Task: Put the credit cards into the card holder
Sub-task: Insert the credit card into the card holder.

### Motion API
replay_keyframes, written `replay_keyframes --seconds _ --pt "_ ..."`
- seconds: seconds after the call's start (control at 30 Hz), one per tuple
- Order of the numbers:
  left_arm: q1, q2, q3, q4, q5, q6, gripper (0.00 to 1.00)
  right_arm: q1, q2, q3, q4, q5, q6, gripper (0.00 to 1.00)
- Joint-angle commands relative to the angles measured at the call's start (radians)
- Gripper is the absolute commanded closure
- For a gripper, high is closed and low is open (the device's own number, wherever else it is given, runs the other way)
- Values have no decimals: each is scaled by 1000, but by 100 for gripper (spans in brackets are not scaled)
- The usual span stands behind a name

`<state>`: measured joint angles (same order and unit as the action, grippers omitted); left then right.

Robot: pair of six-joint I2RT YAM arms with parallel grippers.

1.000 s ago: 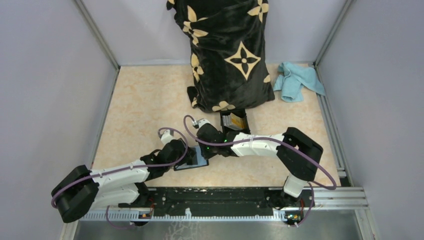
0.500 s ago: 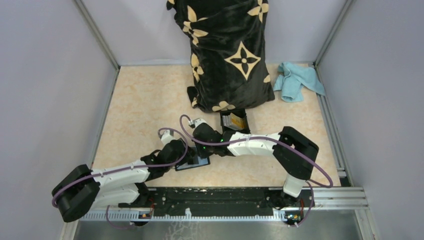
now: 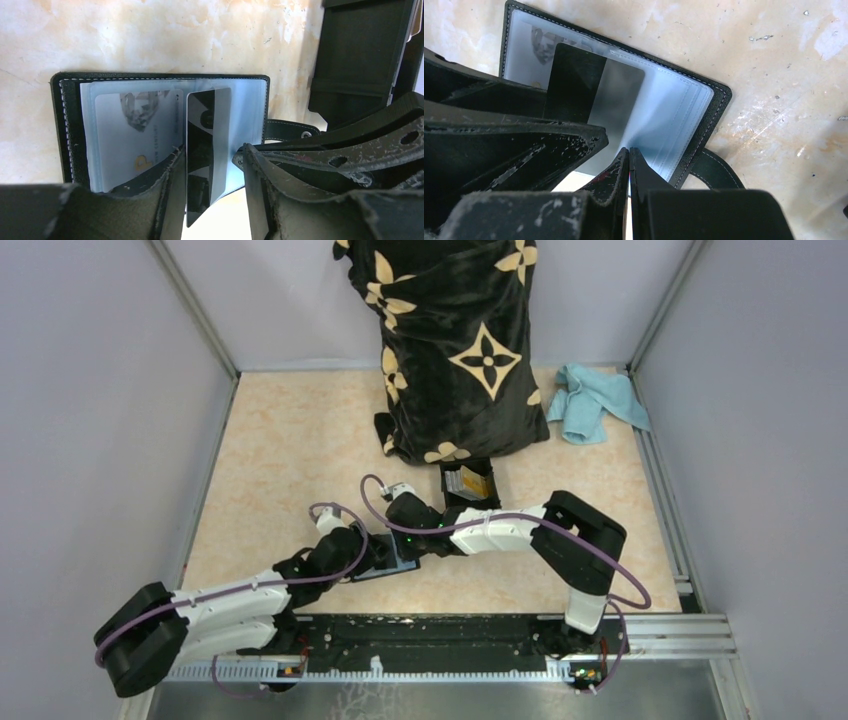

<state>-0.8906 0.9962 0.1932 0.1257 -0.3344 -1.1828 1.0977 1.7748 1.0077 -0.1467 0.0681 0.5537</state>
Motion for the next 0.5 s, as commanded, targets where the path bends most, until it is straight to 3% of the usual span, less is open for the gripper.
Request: replay_keyframes --seconds 0.0,0.13,0.47 --pt "-6 -26 -45 -97 9 1 48 10 50 -13 5 33 32 98" --pt "-6 -31 -30 -179 4 -8 42 10 63 -24 -1 36 55 98" --pt "-5 -31 60 -420 -46 -37 38 10 79 -39 -11 42 84 100"
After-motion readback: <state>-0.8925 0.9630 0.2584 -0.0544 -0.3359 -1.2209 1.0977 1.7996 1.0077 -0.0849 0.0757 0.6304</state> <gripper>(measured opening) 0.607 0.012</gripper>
